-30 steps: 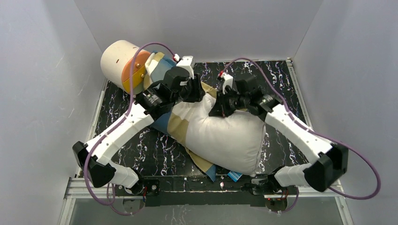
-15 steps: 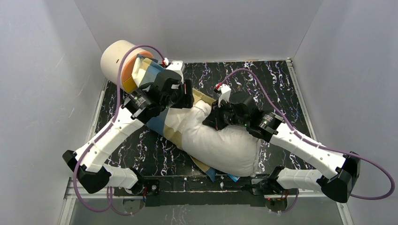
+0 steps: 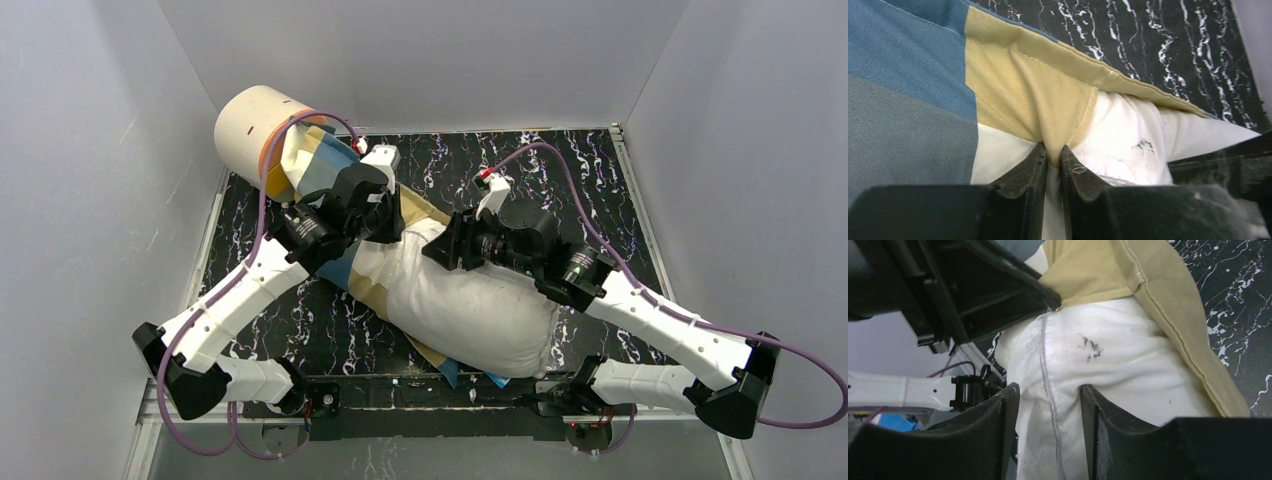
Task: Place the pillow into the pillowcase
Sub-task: Stuff the pillow into the pillowcase.
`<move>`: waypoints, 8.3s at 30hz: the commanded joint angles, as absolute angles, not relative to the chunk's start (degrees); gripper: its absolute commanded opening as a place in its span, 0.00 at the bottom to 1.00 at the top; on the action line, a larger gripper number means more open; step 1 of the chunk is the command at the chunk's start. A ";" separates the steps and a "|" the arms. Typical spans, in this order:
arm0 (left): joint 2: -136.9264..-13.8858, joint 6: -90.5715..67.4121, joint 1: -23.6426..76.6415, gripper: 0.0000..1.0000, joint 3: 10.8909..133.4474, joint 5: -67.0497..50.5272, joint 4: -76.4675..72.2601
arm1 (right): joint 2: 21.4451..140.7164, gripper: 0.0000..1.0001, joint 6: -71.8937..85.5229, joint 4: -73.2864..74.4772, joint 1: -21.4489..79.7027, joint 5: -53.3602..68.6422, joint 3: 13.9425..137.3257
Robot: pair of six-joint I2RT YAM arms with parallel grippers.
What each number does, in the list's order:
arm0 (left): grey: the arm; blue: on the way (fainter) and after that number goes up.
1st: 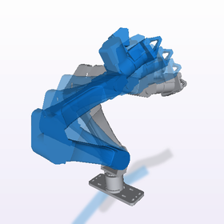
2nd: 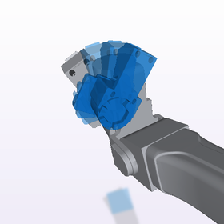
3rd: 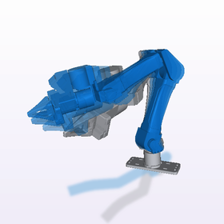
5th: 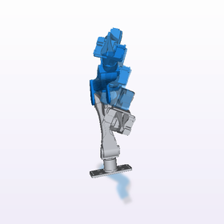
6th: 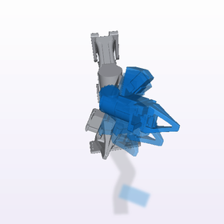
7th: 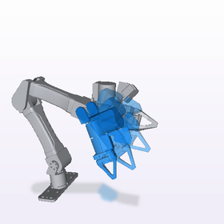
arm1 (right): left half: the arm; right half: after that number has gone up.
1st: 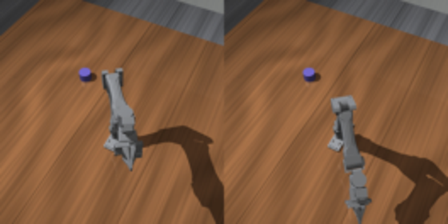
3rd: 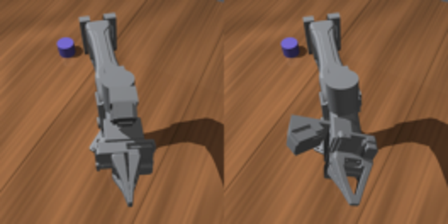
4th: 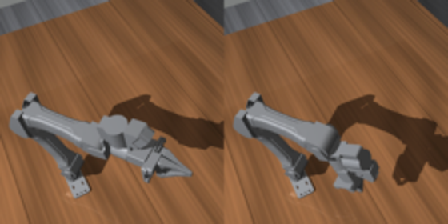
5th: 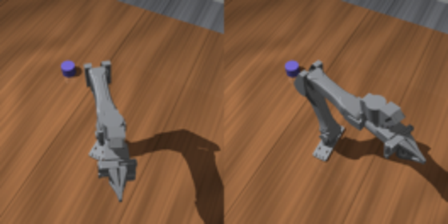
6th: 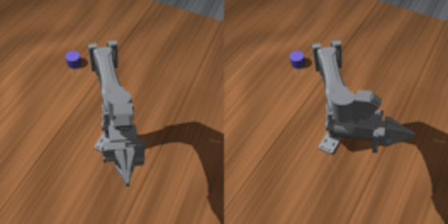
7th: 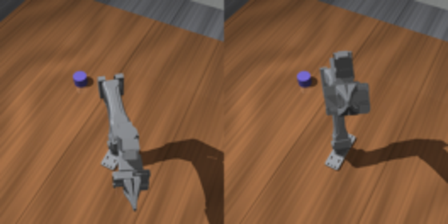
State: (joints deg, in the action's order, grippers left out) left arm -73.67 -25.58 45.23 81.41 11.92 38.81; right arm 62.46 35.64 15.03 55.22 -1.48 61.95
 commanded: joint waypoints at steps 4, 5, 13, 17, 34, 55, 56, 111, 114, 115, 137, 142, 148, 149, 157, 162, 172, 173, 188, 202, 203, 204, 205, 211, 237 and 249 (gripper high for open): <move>-70.62 -29.22 45.41 0.14 82.29 5.13 35.95 | 67.47 0.37 38.54 15.69 55.84 -4.57 60.51; -70.66 -29.78 45.44 0.12 82.95 4.27 35.57 | 67.72 0.33 39.55 15.22 55.85 -4.67 59.25; -71.12 -35.04 45.44 0.00 85.48 -6.15 30.65 | 67.37 0.07 42.86 4.79 56.32 -6.01 52.88; -71.91 -36.54 45.50 0.00 88.77 -8.56 30.39 | 68.64 0.01 43.77 2.13 56.26 -9.11 52.49; -74.12 -29.89 45.46 0.02 97.22 0.86 37.60 | 69.98 0.01 45.33 -1.28 56.34 -10.57 51.35; -72.92 -17.82 45.52 0.45 95.57 4.63 51.67 | 69.32 0.01 45.15 -2.27 56.42 -7.64 51.89; -72.99 -17.62 45.55 0.49 94.76 3.80 51.60 | 69.41 0.01 45.22 -2.24 56.43 -7.65 51.86; -64.46 -17.84 46.21 0.42 67.43 23.42 32.45 | 75.38 0.01 45.24 -7.69 42.72 -9.71 52.28; -68.78 -15.47 46.20 0.56 65.83 28.39 25.93 | 75.02 0.01 46.27 -8.74 39.67 -8.81 50.26; -71.16 -14.21 46.23 0.59 66.15 28.32 23.39 | 74.92 0.01 46.20 -9.09 38.47 -8.21 49.99; -77.54 -12.40 45.96 0.00 71.17 5.10 10.20 | 74.12 0.98 -2.94 14.14 34.52 17.22 60.84; -78.10 -16.83 45.93 0.02 71.82 3.51 8.74 | 84.60 0.63 -0.66 2.12 37.80 18.71 58.01; -78.68 -23.74 45.89 0.00 75.69 -5.36 7.70 | 92.00 0.01 19.71 -13.62 38.06 13.14 60.35; -78.28 -25.43 45.89 0.00 75.48 -6.37 6.86 | 91.68 0.01 25.28 -14.77 37.95 12.18 60.41; -76.64 -31.94 48.25 0.00 73.80 -12.34 2.74 | 85.69 0.01 58.41 -33.77 38.58 3.71 53.42; -75.17 -36.08 49.92 0.00 65.28 -15.68 -6.56 | 83.29 0.01 59.97 -31.65 38.43 -9.16 53.90; -77.86 -33.31 49.93 0.21 63.37 -11.50 -0.08 | 79.48 0.02 62.29 -23.41 33.88 -14.52 50.42; -77.87 -32.04 49.29 0.28 65.30 -9.92 3.86 | 78.75 0.07 61.14 -21.04 32.61 -12.69 50.32; -65.23 -31.07 30.83 0.63 57.94 -0.86 27.13 | 74.74 0.82 18.31 20.16 42.25 -0.48 70.43; -60.69 -37.08 28.92 0.69 33.10 0.00 13.18 | 85.15 0.98 3.45 19.46 58.27 -15.58 70.22; -60.34 -37.66 28.92 0.61 31.86 -1.52 11.55 | 86.39 0.98 2.27 15.80 58.77 -16.60 69.11; -60.04 -38.33 28.92 0.46 31.06 -2.93 9.69 | 89.36 0.98 1.38 12.02 58.87 -18.19 68.78; -59.63 -38.96 28.92 0.26 31.00 -3.96 8.70 | 92.50 0.98 0.81 10.25 58.92 -19.50 69.34; -55.33 -40.81 28.92 0.00 38.46 -9.02 8.86 | 110.02 0.30 6.86 9.26 56.28 -29.66 87.09; -65.15 -36.84 32.06 0.00 63.19 -38.36 -0.61 | 87.24 0.01 51.08 -18.73 45.05 -35.37 75.17; -79.32 -35.48 41.48 0.32 74.17 -36.60 -4.09 | 76.14 0.01 66.25 -3.95 26.09 -13.69 69.37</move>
State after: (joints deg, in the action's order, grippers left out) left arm -79.35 -37.21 38.13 75.13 -31.16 -6.37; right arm 77.58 58.70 0.51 33.45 -21.17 69.54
